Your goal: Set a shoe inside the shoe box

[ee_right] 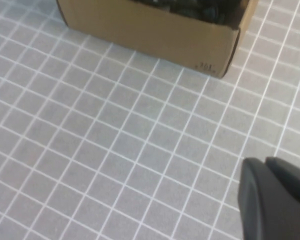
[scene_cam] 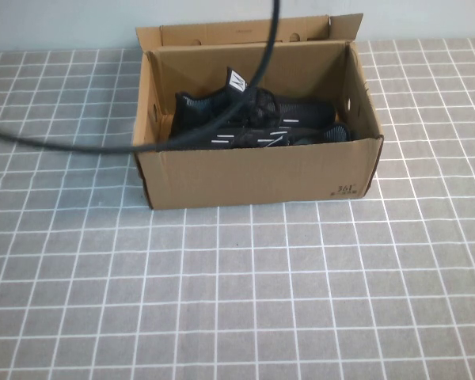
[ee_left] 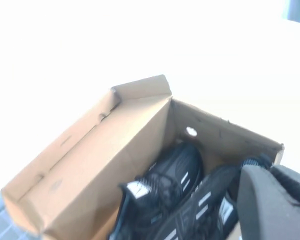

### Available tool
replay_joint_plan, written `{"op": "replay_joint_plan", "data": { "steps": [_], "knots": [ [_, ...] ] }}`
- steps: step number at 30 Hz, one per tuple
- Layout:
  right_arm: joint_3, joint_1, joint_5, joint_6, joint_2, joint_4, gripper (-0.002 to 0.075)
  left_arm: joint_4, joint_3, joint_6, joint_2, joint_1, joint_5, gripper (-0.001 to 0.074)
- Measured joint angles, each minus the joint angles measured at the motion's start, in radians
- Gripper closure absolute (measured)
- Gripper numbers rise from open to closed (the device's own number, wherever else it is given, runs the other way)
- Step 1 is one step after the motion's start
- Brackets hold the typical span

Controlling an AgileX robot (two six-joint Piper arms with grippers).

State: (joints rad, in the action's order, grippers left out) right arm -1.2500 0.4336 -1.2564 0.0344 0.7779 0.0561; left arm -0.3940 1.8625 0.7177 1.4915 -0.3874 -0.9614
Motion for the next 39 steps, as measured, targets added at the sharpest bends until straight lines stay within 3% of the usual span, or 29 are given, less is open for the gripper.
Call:
{"op": "replay_joint_plan", "data": {
  "steps": [4, 9, 18, 29, 34, 39],
  "knots": [
    [0.000, 0.000, -0.010, 0.006, -0.139, 0.000, 0.0742, 0.059, -0.156, -0.072, -0.149, 0.000, 0.040, 0.0735],
    [0.033, 0.000, -0.016, 0.020, -0.327, 0.001, 0.0742, 0.075, -0.478, -0.127, -0.410, 0.000, 0.204, 0.0735],
    [0.266, 0.000, 0.011, 0.031, -0.610, 0.032, 0.0742, 0.075, -1.064, -0.191, -0.901, 0.000, 0.492, 0.0736],
    [0.673, 0.000, 0.602, 0.037, -0.773, 0.037, 0.0742, 0.067, -1.585, -0.228, -1.399, 0.000, 0.758, 0.0736],
    [0.906, 0.000, 0.969, 0.037, -0.742, 0.037, 0.0742, 0.067, -1.759, -0.230, -1.467, 0.000, 0.855, 0.0736],
    [1.088, 0.000, 1.201, 0.037, -0.722, 0.041, 0.0743, 0.067, -1.881, -0.230, -1.466, 0.000, 0.895, 0.0736]
  ]
}}
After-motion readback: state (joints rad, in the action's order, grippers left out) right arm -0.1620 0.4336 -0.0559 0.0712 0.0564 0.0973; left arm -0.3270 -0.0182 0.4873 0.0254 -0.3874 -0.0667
